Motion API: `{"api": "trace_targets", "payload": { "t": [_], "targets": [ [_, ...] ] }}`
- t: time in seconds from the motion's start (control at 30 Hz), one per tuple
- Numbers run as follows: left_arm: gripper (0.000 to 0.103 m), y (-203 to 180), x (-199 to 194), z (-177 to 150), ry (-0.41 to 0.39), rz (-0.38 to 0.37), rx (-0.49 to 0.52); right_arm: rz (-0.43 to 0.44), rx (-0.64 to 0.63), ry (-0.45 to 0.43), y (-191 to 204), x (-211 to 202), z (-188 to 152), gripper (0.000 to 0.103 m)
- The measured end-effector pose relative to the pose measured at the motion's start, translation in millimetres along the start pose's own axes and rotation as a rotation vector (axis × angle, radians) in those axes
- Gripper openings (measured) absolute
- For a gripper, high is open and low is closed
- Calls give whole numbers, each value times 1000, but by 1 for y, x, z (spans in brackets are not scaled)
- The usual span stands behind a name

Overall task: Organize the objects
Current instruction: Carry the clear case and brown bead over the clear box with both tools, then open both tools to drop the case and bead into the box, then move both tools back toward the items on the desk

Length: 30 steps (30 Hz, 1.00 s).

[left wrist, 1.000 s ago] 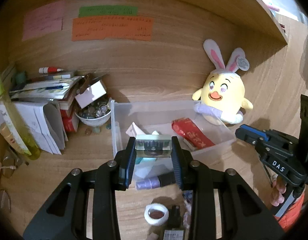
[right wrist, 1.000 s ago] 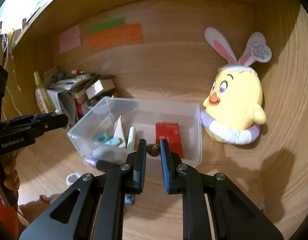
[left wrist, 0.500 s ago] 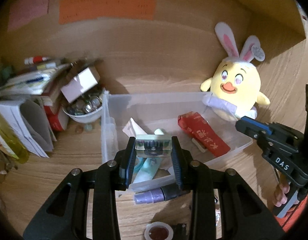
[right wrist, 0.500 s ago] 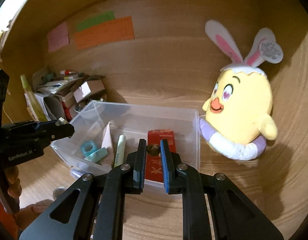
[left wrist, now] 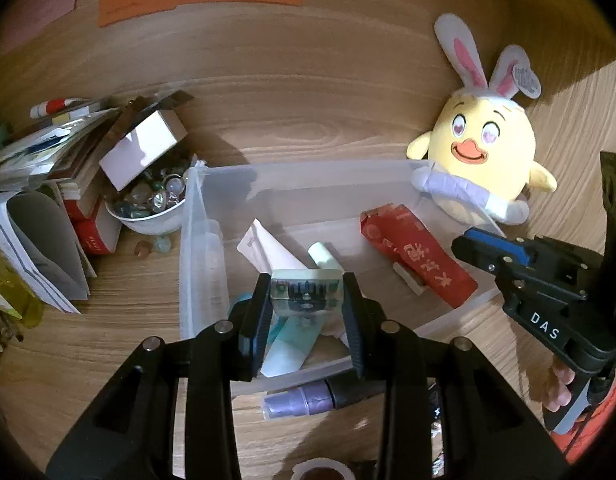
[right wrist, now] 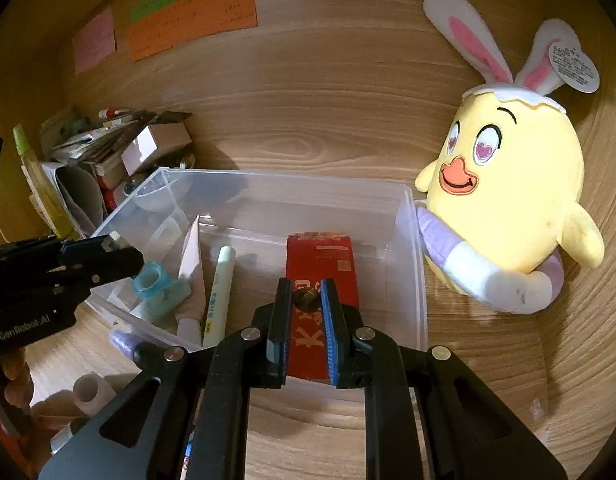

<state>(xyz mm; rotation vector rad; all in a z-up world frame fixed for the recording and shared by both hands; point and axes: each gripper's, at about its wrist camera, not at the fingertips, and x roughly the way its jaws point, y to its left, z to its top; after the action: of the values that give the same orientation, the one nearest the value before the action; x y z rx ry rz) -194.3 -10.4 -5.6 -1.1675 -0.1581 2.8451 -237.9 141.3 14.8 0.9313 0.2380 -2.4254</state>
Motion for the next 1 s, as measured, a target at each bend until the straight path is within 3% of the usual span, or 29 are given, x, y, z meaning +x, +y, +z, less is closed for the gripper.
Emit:
{"api": "trace_targets", "payload": {
  "t": [0.17, 0.23, 0.3, 0.57, 0.63, 0.7, 0.77, 0.87, 1.0],
  "targets": [
    [35, -4, -1, -1, -4, 19, 16, -11, -8, 12, 2, 4, -1, 13],
    [39, -4, -4, -2, -11, 23, 15, -12, -12, 18, 3, 6, -1, 13],
    [52, -5, -11, -3, -33, 31, 14, -12, -15, 23, 4, 7, -2, 13],
    [66, -11, -37, -8, -100, 65, 40, -30, -27, 23, 7, 8, -2, 13],
    [69, -11, -43, -10, -112, 75, 47, -40, -28, 23, 6, 7, -2, 17],
    [74, -10, -49, -14, -121, 78, 49, -48, -30, 22, 6, 6, -3, 31],
    [77, -9, -55, -19, -131, 84, 50, -52, -32, 21, 8, 6, -3, 39],
    [83, -7, -63, -25, -146, 96, 49, -60, -44, 21, 11, 3, -3, 42],
    [93, -7, -74, -33, -163, 117, 54, -66, -52, 0, 15, -9, -3, 55]
  ]
}}
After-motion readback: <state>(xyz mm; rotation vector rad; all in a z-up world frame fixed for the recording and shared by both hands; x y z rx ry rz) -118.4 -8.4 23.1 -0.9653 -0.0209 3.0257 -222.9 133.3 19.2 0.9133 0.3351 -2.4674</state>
